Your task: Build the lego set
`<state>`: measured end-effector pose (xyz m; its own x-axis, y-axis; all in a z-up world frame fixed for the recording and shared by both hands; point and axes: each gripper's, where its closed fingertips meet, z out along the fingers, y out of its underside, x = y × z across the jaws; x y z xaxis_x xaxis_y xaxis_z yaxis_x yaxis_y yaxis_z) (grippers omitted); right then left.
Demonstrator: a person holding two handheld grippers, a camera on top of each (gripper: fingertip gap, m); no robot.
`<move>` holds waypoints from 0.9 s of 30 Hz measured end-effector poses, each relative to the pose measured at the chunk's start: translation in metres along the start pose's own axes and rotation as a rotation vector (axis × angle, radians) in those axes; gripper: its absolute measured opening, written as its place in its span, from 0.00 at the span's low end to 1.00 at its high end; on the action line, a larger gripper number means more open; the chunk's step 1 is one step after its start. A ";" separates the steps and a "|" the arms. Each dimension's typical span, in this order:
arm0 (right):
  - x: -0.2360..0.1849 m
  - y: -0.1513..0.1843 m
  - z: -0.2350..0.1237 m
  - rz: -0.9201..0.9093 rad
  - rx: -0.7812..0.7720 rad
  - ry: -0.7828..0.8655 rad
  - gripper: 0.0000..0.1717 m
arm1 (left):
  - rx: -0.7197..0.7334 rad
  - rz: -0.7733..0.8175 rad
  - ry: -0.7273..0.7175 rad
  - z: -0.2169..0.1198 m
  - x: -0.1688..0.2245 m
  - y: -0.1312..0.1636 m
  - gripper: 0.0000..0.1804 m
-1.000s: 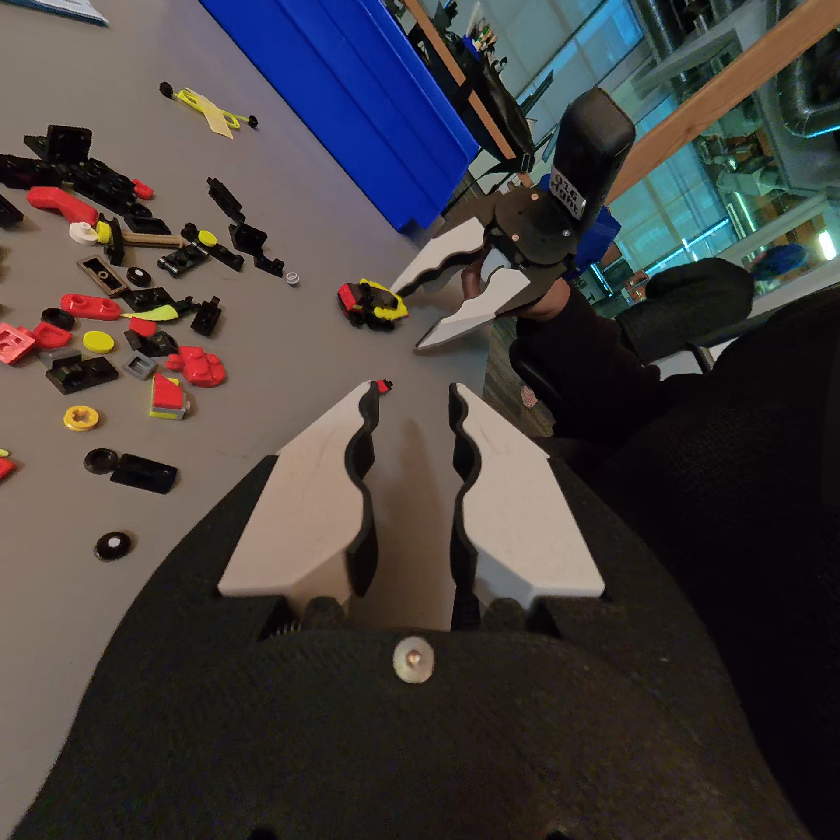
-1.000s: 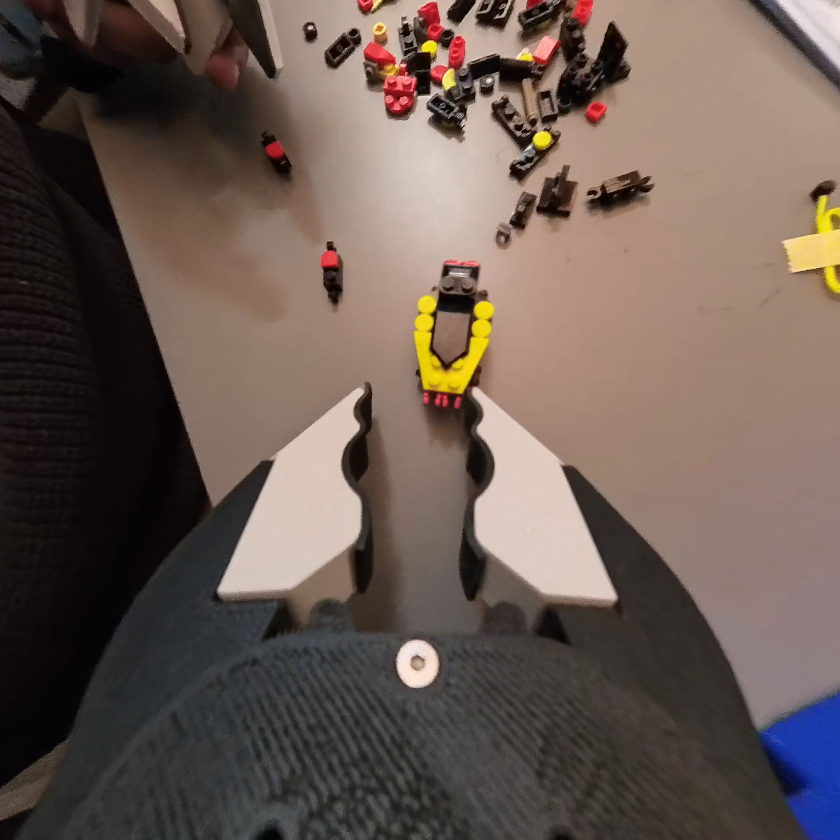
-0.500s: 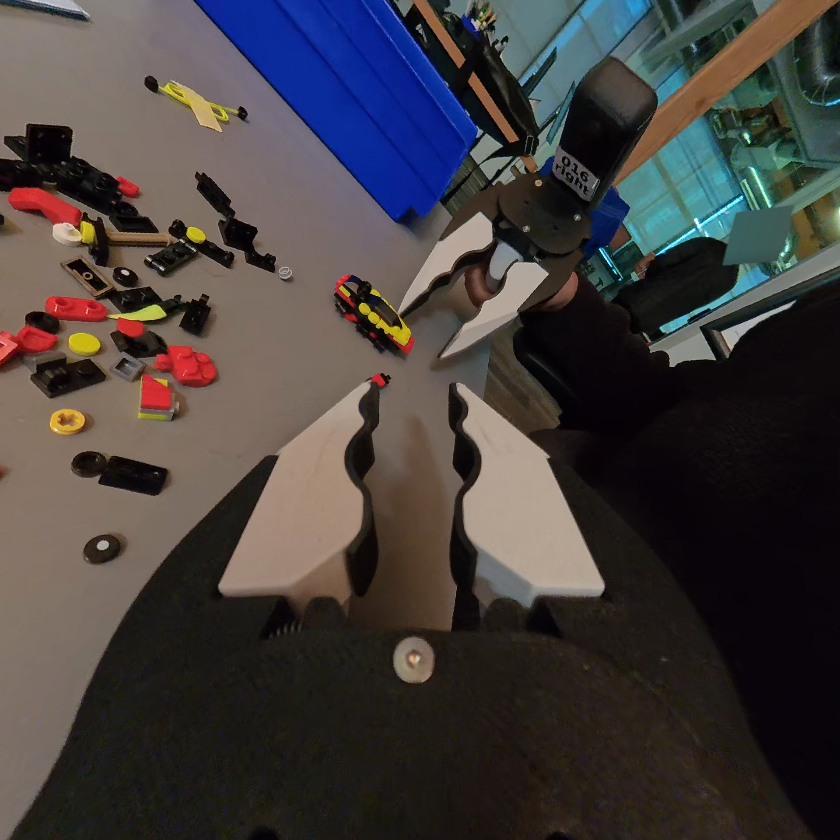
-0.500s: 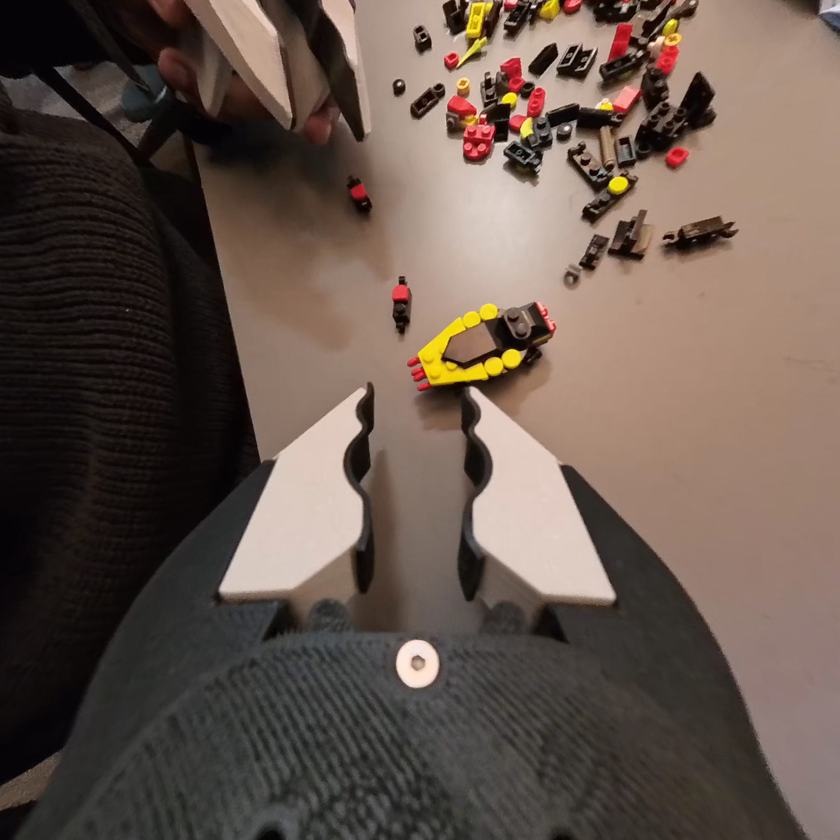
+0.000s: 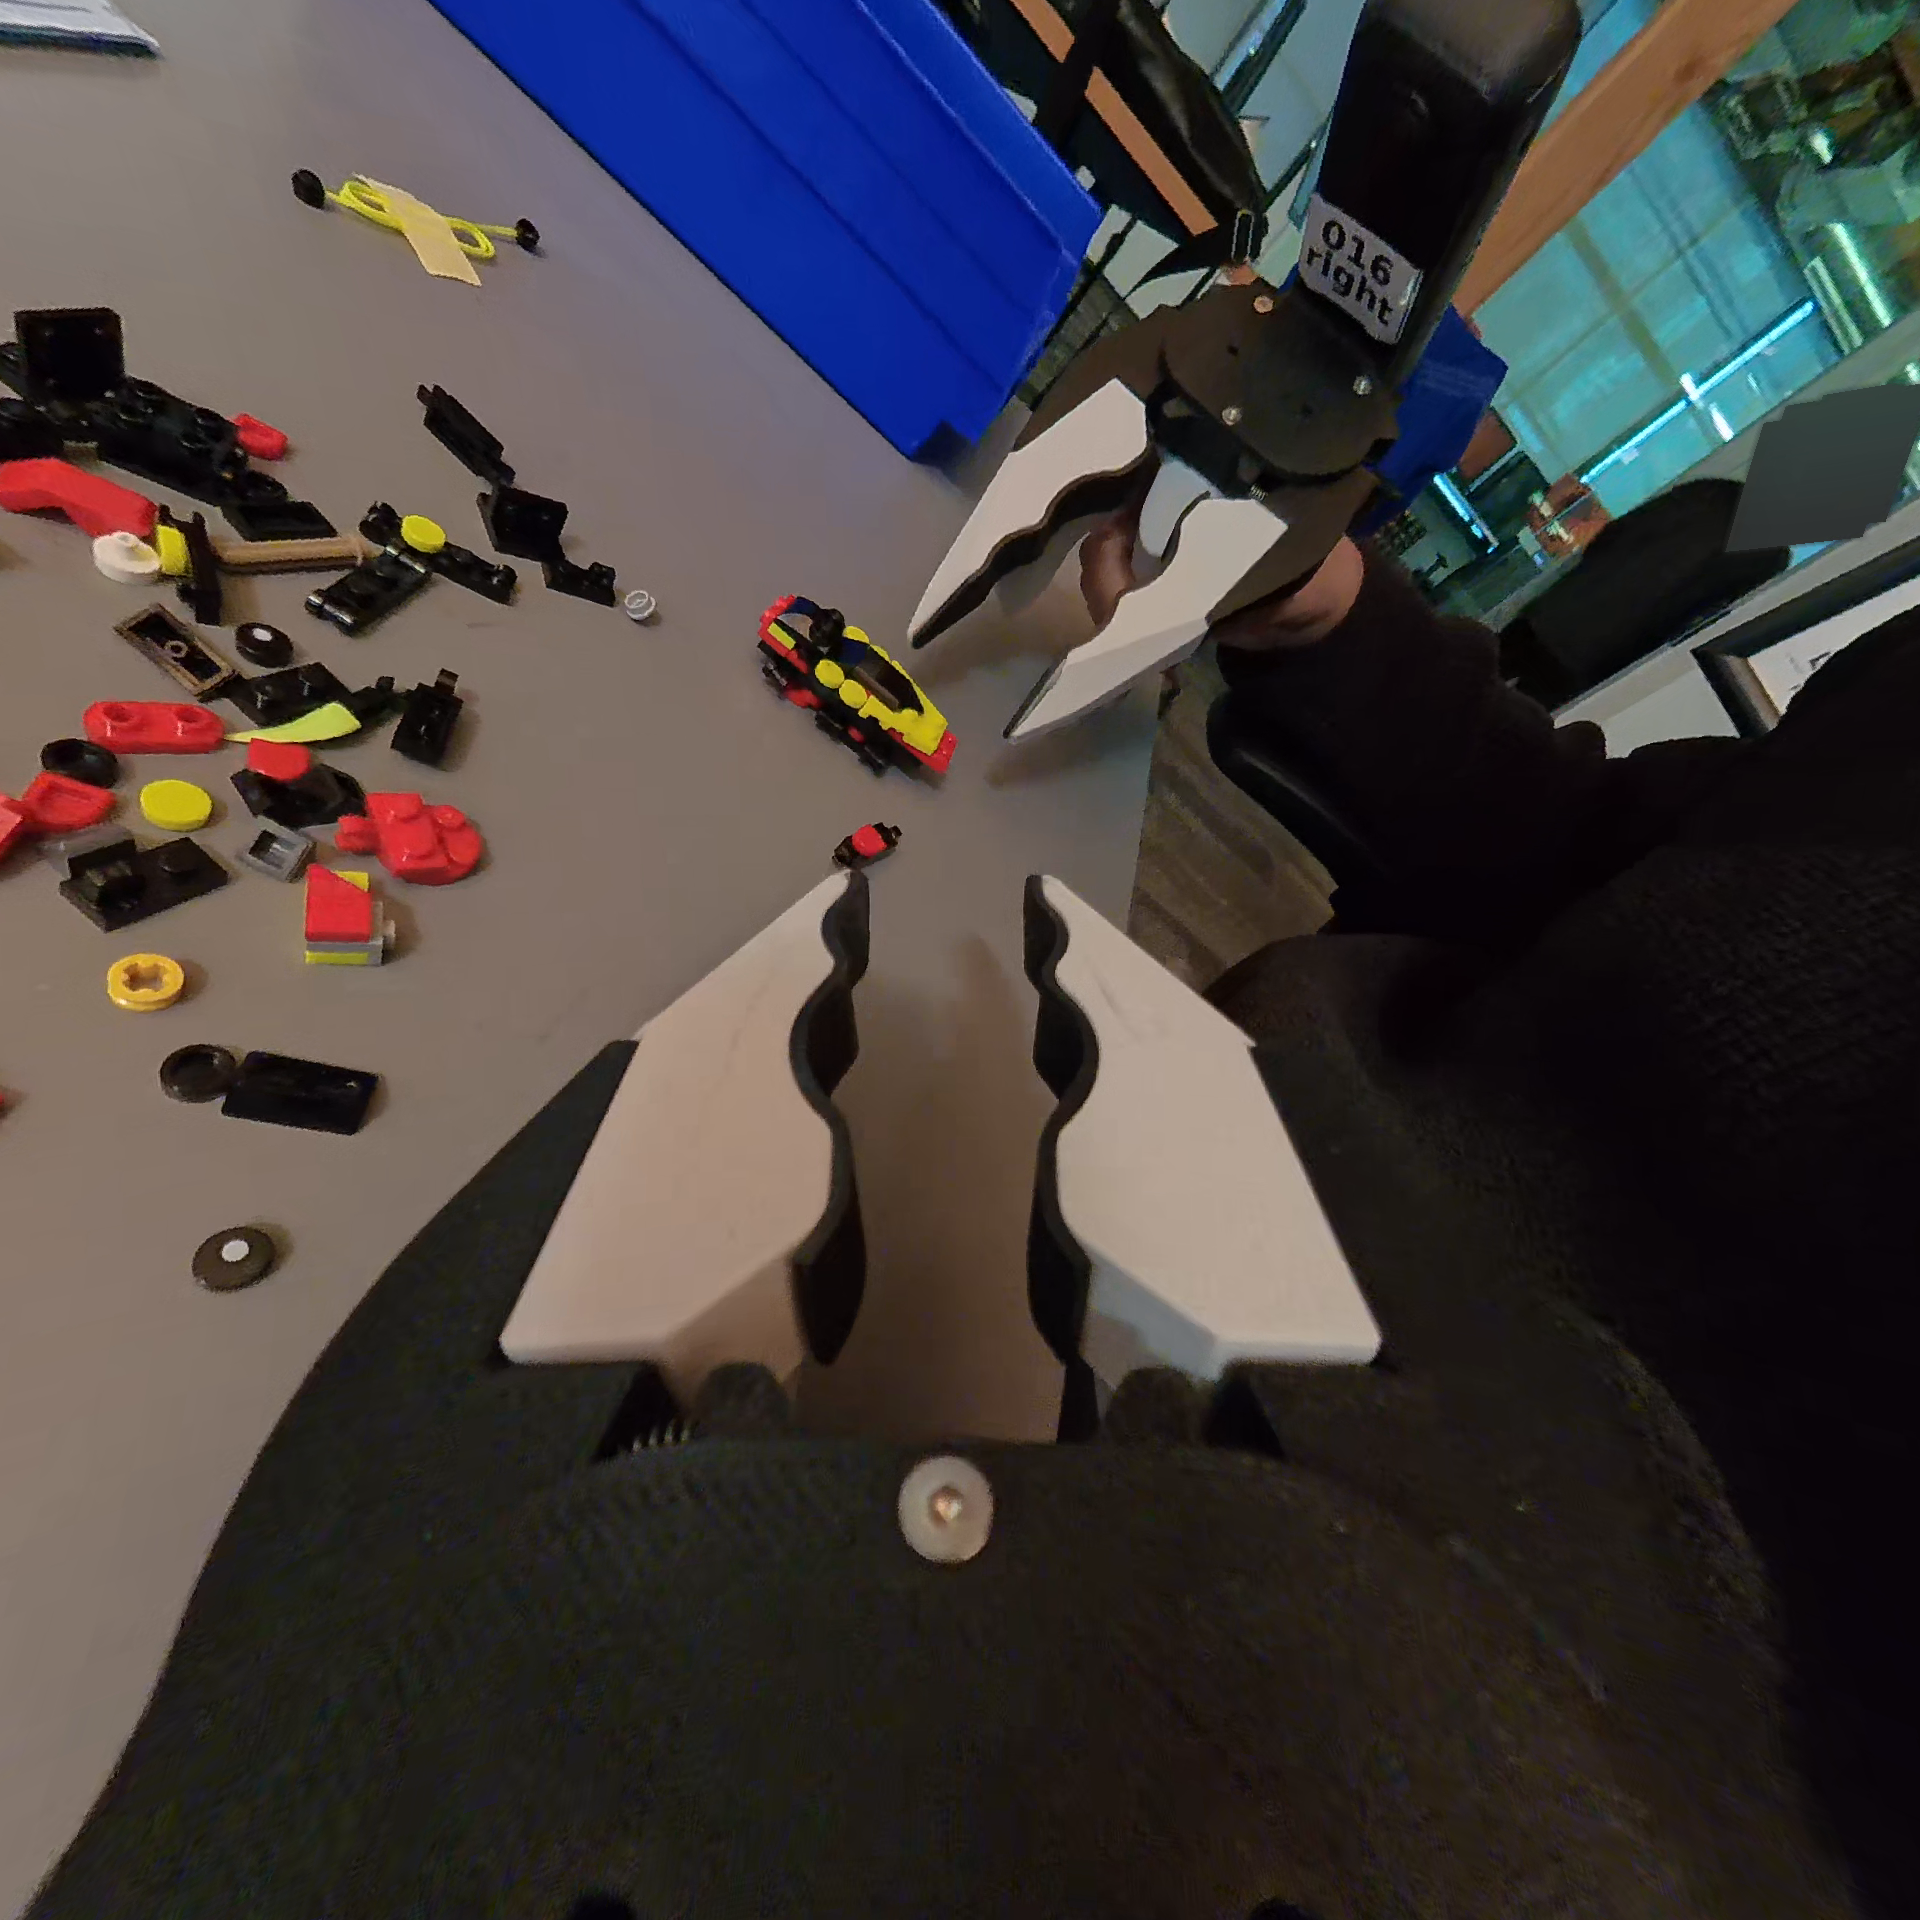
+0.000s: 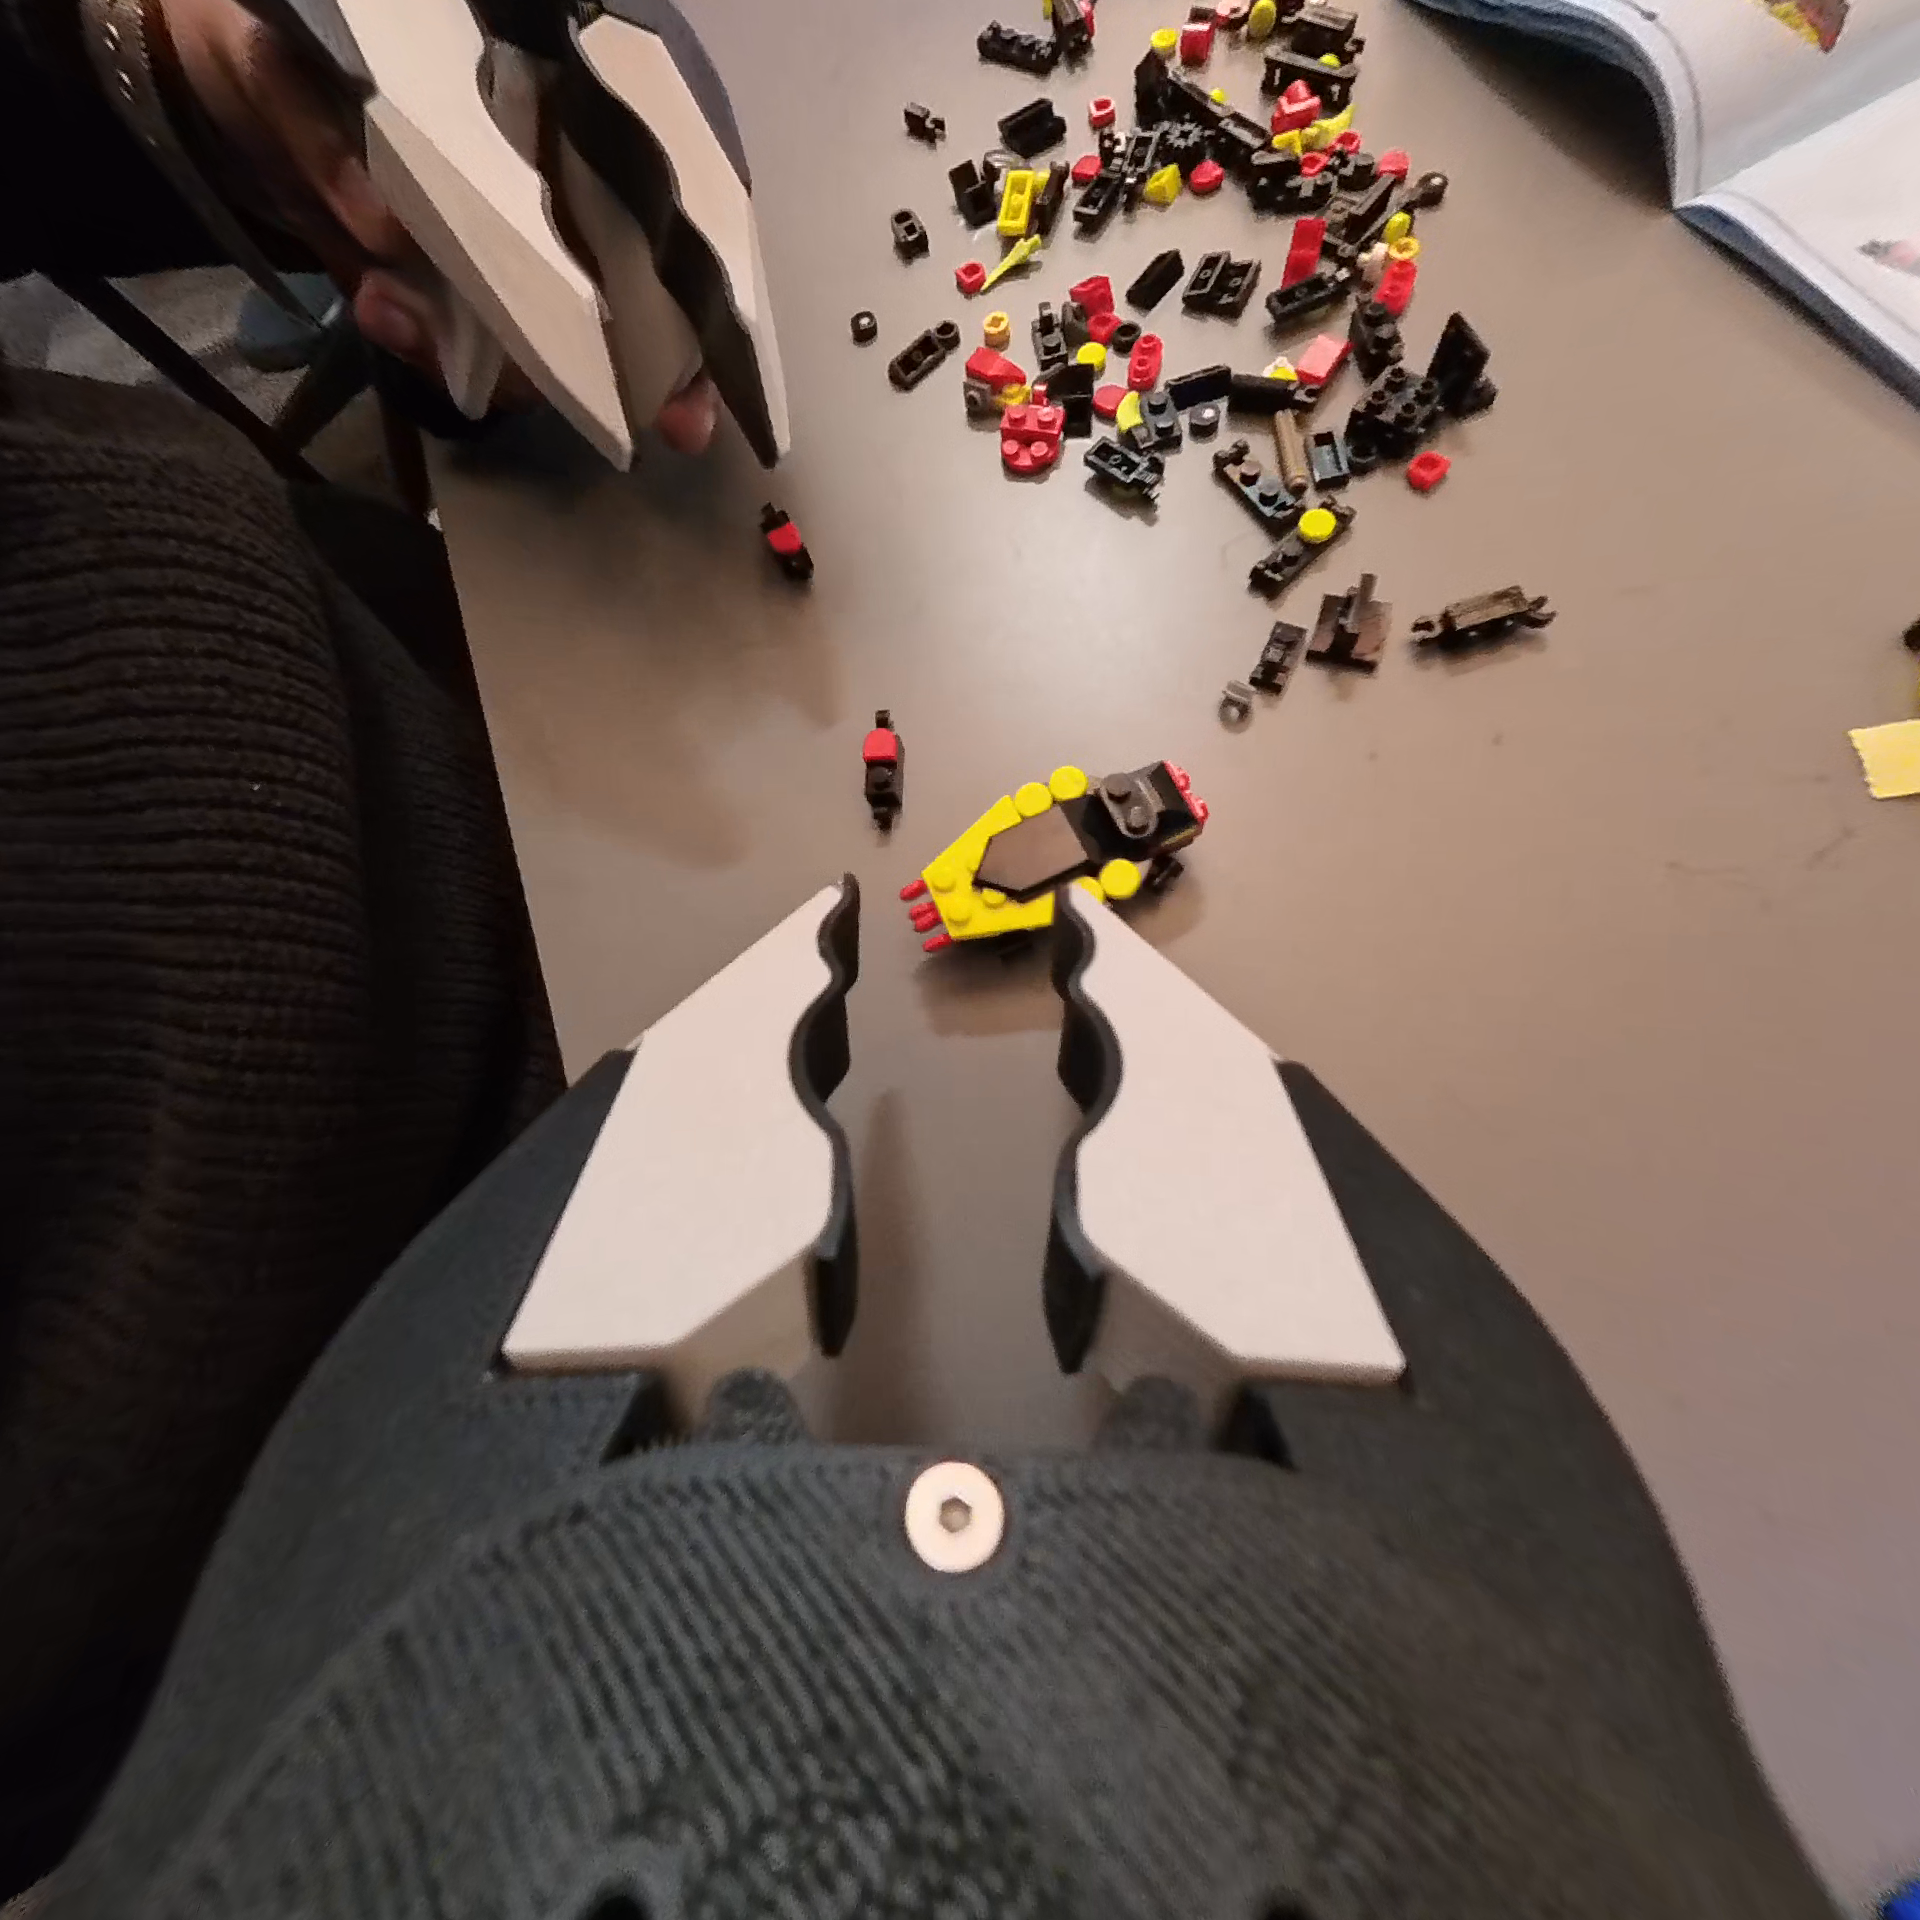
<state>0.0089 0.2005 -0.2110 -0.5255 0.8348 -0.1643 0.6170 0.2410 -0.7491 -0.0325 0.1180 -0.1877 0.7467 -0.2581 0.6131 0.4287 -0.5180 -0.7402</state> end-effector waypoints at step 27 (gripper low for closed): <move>0.019 -0.035 -0.014 0.190 0.257 0.063 0.19 | -0.425 0.461 -0.305 0.060 -0.033 0.019 0.17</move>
<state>-0.0146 0.2153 -0.1790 -0.3730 0.8836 -0.2831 0.5283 -0.0485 -0.8477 -0.0182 0.1654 -0.2389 0.9408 -0.3203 0.1109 -0.1567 -0.7011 -0.6956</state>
